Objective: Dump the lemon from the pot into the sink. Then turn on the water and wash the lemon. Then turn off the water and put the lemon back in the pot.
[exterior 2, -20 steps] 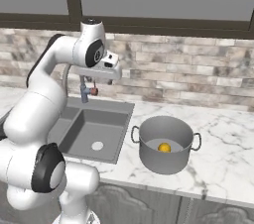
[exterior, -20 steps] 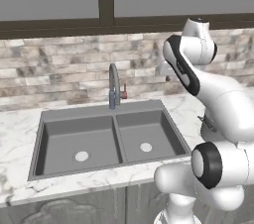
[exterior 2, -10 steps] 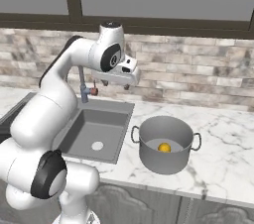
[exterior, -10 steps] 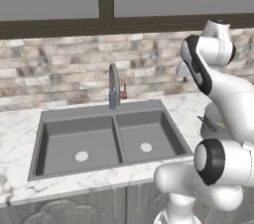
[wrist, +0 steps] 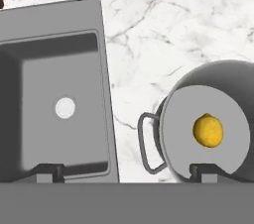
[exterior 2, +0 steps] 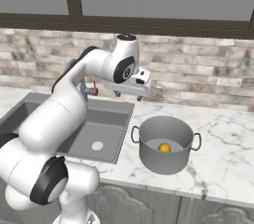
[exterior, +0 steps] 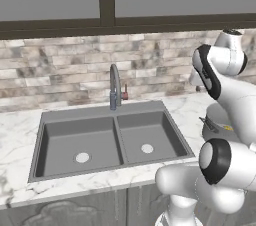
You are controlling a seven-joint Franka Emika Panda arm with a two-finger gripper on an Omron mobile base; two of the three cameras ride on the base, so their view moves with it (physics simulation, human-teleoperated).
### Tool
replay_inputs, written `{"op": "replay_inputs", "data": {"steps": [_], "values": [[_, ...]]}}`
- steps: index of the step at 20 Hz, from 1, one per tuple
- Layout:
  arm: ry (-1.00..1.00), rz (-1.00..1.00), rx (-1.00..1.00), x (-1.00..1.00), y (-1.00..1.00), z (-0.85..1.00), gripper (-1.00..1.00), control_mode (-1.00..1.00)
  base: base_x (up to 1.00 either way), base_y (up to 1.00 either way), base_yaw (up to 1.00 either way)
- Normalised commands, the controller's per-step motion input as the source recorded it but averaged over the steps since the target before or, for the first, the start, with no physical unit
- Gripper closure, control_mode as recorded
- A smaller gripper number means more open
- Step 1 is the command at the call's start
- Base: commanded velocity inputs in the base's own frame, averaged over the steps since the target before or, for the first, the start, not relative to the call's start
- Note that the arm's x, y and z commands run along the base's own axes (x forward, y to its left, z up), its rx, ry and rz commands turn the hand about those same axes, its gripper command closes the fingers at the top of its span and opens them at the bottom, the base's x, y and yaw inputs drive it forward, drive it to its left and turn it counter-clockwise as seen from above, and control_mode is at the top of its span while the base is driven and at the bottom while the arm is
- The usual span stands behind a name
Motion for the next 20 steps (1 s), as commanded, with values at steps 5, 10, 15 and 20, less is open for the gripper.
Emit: {"op": "replay_inputs", "data": {"steps": [5,10,15,20], "values": [[0.04,0.00,-0.06,0.00,-0.15,-0.37,-1.00,-1.00,0.00,0.00,0.00],[0.01,0.00,-0.07,-0.01,-0.02,-0.33,-1.00,-1.00,0.00,0.00,0.00],[0.00,0.00,-0.04,-0.12,-0.01,-0.33,-1.00,-1.00,0.00,0.00,0.00],[0.00,0.00,-0.01,-0.19,-0.02,-0.32,-1.00,-1.00,0.00,0.00,0.00]]}}
